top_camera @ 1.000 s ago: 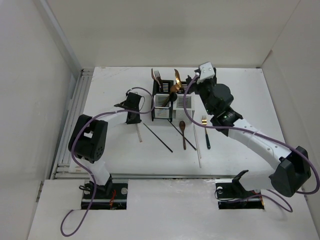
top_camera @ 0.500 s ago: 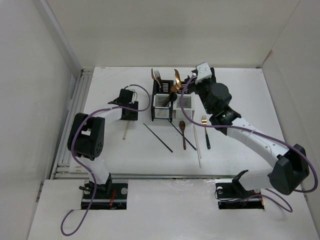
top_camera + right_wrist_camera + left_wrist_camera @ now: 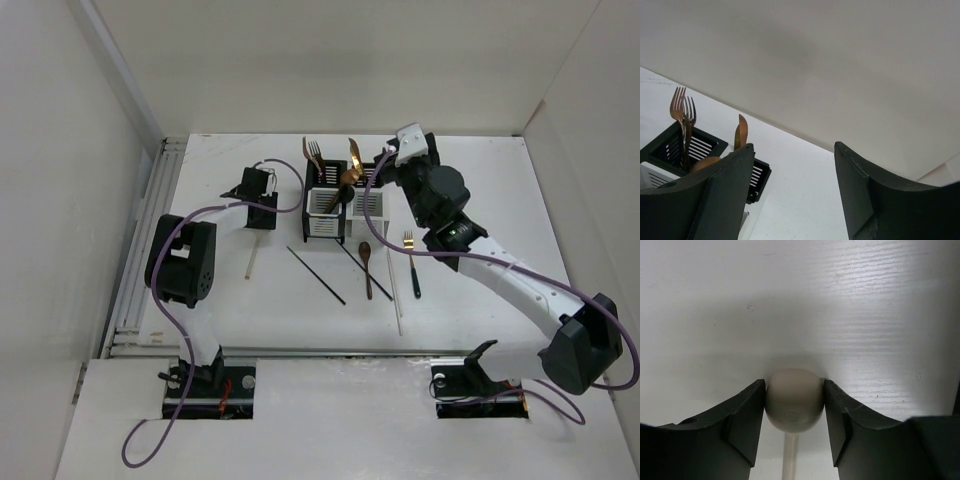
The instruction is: Sort the eating utensils into containers
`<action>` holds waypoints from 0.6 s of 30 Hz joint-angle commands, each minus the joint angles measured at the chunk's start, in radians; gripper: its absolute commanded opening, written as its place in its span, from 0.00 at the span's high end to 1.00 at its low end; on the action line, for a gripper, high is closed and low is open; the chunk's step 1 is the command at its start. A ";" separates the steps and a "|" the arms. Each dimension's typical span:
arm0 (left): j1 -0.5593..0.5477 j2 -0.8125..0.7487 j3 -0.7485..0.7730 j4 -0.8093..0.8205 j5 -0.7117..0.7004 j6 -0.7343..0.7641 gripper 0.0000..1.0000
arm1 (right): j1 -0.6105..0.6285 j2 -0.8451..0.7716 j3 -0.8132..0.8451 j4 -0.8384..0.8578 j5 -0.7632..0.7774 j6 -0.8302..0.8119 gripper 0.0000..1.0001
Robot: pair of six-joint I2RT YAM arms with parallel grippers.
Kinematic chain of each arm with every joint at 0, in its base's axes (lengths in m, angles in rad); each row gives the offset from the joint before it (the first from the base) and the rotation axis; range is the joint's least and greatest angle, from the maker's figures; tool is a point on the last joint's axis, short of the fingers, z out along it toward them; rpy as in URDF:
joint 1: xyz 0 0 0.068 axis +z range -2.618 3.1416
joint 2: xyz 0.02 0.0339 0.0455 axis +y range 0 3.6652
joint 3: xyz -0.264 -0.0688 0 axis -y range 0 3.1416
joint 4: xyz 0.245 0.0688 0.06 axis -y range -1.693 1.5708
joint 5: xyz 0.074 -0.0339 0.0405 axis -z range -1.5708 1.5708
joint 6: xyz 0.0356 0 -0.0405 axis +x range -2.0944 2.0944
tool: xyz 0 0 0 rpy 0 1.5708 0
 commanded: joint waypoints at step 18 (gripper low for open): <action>0.007 -0.058 -0.066 -0.088 0.066 -0.039 0.93 | -0.014 -0.062 0.024 0.032 0.039 -0.044 0.30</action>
